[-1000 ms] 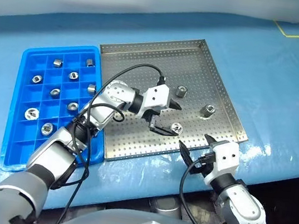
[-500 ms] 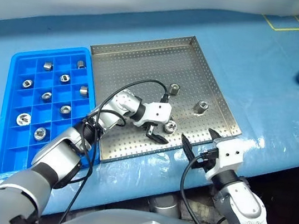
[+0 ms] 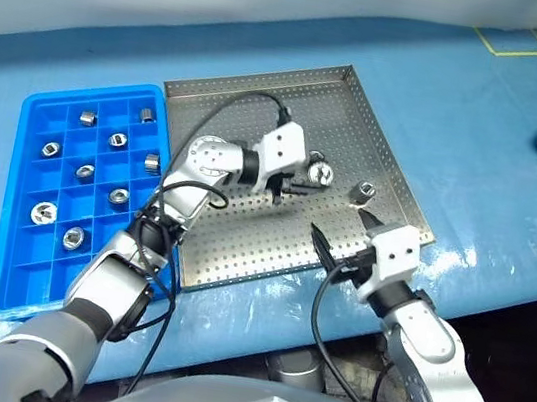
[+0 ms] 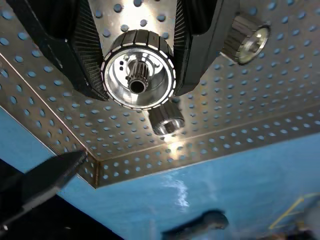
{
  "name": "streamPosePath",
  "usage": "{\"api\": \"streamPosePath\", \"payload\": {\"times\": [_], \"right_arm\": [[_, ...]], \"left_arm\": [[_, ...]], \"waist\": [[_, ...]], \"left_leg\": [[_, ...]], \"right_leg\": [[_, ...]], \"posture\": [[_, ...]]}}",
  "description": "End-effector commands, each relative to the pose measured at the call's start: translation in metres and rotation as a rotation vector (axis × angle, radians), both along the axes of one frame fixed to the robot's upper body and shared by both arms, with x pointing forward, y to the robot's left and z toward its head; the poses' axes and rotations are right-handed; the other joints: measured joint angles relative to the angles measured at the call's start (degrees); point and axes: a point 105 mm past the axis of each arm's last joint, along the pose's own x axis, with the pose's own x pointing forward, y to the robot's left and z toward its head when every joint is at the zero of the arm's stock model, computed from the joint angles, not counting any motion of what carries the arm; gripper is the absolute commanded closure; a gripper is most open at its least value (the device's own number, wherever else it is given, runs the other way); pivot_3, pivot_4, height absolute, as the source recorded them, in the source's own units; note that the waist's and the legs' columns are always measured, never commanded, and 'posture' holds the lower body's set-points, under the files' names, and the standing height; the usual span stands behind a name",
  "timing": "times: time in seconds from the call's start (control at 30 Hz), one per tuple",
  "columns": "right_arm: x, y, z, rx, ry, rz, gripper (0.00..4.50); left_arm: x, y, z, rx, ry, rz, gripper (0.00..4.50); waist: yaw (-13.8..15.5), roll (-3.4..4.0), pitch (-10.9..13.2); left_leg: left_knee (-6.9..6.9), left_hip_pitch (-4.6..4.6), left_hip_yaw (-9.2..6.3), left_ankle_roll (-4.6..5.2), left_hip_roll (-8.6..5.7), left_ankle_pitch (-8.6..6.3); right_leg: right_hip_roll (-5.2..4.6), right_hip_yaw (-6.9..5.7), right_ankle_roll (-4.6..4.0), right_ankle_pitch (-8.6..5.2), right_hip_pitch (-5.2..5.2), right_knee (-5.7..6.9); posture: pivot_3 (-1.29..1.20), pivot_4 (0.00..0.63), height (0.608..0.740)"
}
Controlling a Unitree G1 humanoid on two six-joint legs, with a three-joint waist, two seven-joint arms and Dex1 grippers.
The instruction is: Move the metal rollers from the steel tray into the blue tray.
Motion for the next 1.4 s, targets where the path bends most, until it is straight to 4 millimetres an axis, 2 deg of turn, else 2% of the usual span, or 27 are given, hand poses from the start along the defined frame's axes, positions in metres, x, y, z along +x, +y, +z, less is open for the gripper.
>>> {"api": "streamPosePath", "payload": {"times": [0.03,0.1,0.2,0.3,0.47,0.6,0.8,0.9,1.07,1.4], "right_arm": [[0.010,0.024,0.016,0.029,-0.057,0.118,0.00],[0.016,0.035,0.021,0.037,-0.071,0.171,0.00],[0.029,0.062,0.028,0.039,-0.106,0.290,0.00],[0.036,0.092,0.038,0.068,-0.128,0.423,0.00],[0.037,0.132,0.045,0.062,-0.162,0.638,0.00],[0.037,0.150,0.046,0.052,-0.180,0.736,0.00],[0.032,0.173,0.049,0.061,-0.195,0.869,0.00],[0.029,0.180,0.049,0.063,-0.199,0.916,0.00],[0.026,0.186,0.049,0.074,-0.202,0.951,0.00],[0.025,0.178,0.048,0.095,-0.194,0.917,0.00]], "left_arm": [[0.002,0.039,0.044,-0.134,-0.109,0.202,2.82],[-0.001,0.056,0.054,-0.174,-0.140,0.291,2.82],[-0.010,0.099,0.068,-0.239,-0.207,0.526,2.82],[-0.026,0.134,0.069,-0.219,-0.258,0.746,2.82],[-0.064,0.159,0.050,-0.139,-0.207,0.925,2.82],[-0.087,0.174,0.036,-0.110,-0.146,1.071,2.82],[-0.111,0.201,0.015,-0.083,-0.102,1.347,2.82],[-0.123,0.210,0.004,-0.095,-0.058,1.478,2.82],[-0.133,0.205,-0.018,-0.082,0.031,1.540,2.82],[-0.148,0.204,-0.039,-0.035,0.103,1.711,2.82]], "waist": [[0.24,0.03,0.00],[1.12,0.03,0.00],[2.51,0.02,0.00],[4.81,0.00,0.02],[9.67,-0.03,0.02],[13.78,-0.06,0.03],[16.54,-0.07,0.02],[17.33,-0.07,0.01],[18.21,-0.08,0.01],[18.35,-0.08,0.01]], "left_leg": [[-0.01,0.02,0.00,0.00,0.04,0.00],[0.00,0.06,-0.02,0.00,0.06,0.01],[0.03,0.06,-0.05,-0.01,0.06,0.02],[0.05,0.04,-0.07,-0.01,0.05,0.02],[0.00,0.02,-0.11,-0.01,0.03,0.02],[0.02,0.00,-0.15,-0.04,0.00,0.03],[-0.01,0.08,-0.18,-0.13,0.01,0.09],[-0.01,0.08,-0.24,-0.16,0.02,0.10],[-0.05,0.06,-0.24,-0.16,0.02,0.10],[-0.09,0.04,-0.24,-0.16,0.02,0.10]], "right_leg": [[0.02,0.01,-0.01,0.01,0.00,0.02],[0.05,0.02,-0.02,0.01,0.00,0.06],[0.04,-0.03,-0.03,0.02,0.01,0.08],[0.01,-0.06,-0.03,0.03,0.00,0.08],[-0.04,-0.14,-0.03,0.03,0.00,0.04],[-0.12,-0.28,-0.04,0.04,0.01,0.05],[-0.11,-0.34,-0.10,0.07,0.04,0.09],[-0.11,-0.40,-0.13,0.08,0.05,0.09],[-0.10,-0.41,-0.14,0.08,0.03,0.07],[-0.09,-0.41,-0.17,0.06,0.00,0.03]], "posture": [[-0.25,0.150,0.740],[-0.24,0.150,0.740],[-0.17,0.150,0.740],[-0.08,0.150,0.740],[0.03,0.150,0.740],[0.11,0.150,0.740],[0.19,0.150,0.740],[0.21,0.150,0.740],[0.22,0.150,0.740],[0.18,0.150,0.740]]}}
